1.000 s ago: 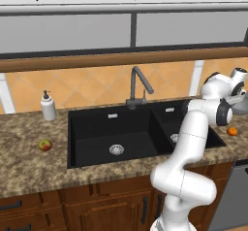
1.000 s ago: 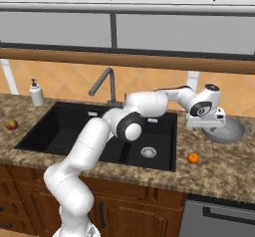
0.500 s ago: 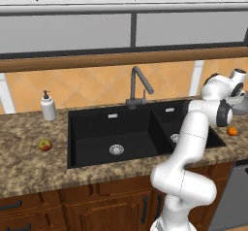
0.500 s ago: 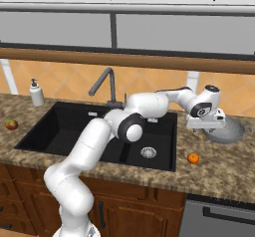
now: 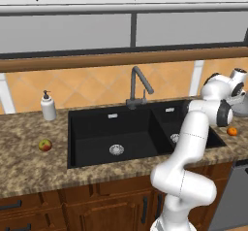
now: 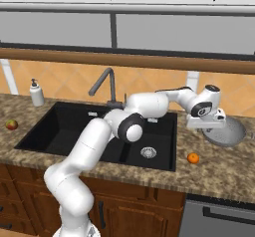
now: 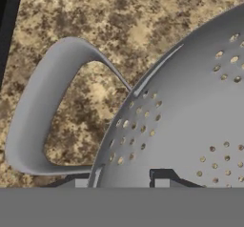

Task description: Put the colander in the sink, put the apple, tangerine in the colander, and turn on the sink faucet and pour water over the colander.

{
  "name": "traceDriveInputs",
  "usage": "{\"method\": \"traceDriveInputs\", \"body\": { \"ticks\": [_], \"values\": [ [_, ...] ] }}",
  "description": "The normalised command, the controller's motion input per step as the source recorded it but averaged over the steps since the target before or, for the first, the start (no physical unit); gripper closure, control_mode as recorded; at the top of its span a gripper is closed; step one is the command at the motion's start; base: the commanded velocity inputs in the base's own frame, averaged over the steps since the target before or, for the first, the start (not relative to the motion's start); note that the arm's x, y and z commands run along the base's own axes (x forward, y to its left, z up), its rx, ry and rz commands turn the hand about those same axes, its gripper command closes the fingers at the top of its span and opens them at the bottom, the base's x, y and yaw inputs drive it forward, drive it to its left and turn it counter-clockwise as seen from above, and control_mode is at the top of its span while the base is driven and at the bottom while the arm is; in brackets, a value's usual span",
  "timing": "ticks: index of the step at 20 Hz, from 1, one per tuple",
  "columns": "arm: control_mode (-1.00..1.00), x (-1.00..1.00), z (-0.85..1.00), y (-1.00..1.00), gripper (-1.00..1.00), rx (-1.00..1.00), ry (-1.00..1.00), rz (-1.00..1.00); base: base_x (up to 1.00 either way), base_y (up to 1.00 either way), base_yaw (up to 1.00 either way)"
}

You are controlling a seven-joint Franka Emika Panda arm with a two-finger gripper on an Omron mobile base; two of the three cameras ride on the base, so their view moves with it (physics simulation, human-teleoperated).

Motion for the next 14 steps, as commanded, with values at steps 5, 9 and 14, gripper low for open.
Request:
{"method": "traceDriveInputs", "body": {
  "ticks": [5,9,14],
  "values": [
    [-1.00,-0.15,0.01,0.19,1.00,0.00,0.00,0.00,0.00,0.00,0.00],
    [-1.00,-0.34,0.14,0.72,1.00,-0.06,-0.04,0.00,0.00,0.00,0.00],
    [-1.00,-0.55,0.14,0.92,1.00,-0.12,-0.09,0.01,0.00,0.00,0.00]
  ]
}}
